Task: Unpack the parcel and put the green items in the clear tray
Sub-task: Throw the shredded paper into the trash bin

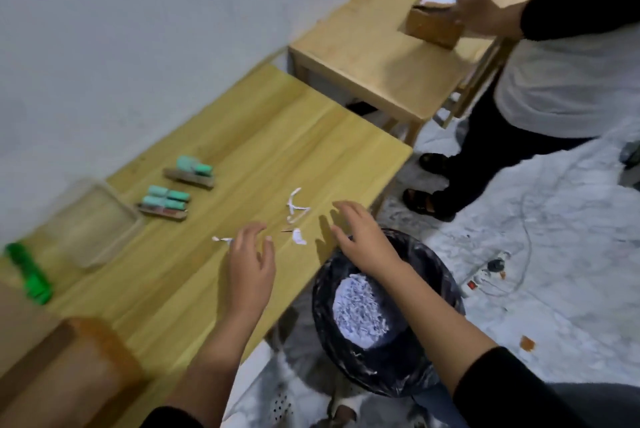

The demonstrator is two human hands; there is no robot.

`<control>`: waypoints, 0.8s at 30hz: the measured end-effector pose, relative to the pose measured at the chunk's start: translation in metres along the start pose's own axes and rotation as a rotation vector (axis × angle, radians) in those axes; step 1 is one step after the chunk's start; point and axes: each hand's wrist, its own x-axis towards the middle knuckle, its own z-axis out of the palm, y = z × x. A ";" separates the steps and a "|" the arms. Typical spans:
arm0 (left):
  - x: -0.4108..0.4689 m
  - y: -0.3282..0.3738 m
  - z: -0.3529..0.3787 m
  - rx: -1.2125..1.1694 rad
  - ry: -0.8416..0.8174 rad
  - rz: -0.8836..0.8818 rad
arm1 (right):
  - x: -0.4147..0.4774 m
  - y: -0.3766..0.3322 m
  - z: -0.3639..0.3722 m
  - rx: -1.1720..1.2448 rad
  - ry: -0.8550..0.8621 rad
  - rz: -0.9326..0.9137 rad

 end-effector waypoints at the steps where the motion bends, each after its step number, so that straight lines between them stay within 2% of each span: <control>1: -0.006 -0.019 -0.014 0.069 0.051 -0.054 | 0.011 -0.007 0.010 -0.004 -0.017 -0.022; 3: -0.021 -0.052 -0.033 0.259 0.081 -0.155 | 0.030 -0.018 0.026 -0.013 -0.035 -0.051; 5: -0.034 -0.081 -0.044 0.447 0.039 -0.273 | 0.047 -0.028 0.040 -0.066 -0.072 -0.077; 8: -0.046 -0.102 -0.048 0.567 -0.011 -0.367 | 0.059 -0.036 0.058 -0.170 -0.119 -0.123; 19: -0.048 -0.107 -0.049 0.581 0.021 -0.379 | 0.049 -0.081 0.150 -0.353 -0.151 -0.430; 24: -0.049 -0.107 -0.049 0.567 0.031 -0.387 | 0.061 -0.081 0.159 -0.231 -0.104 -0.592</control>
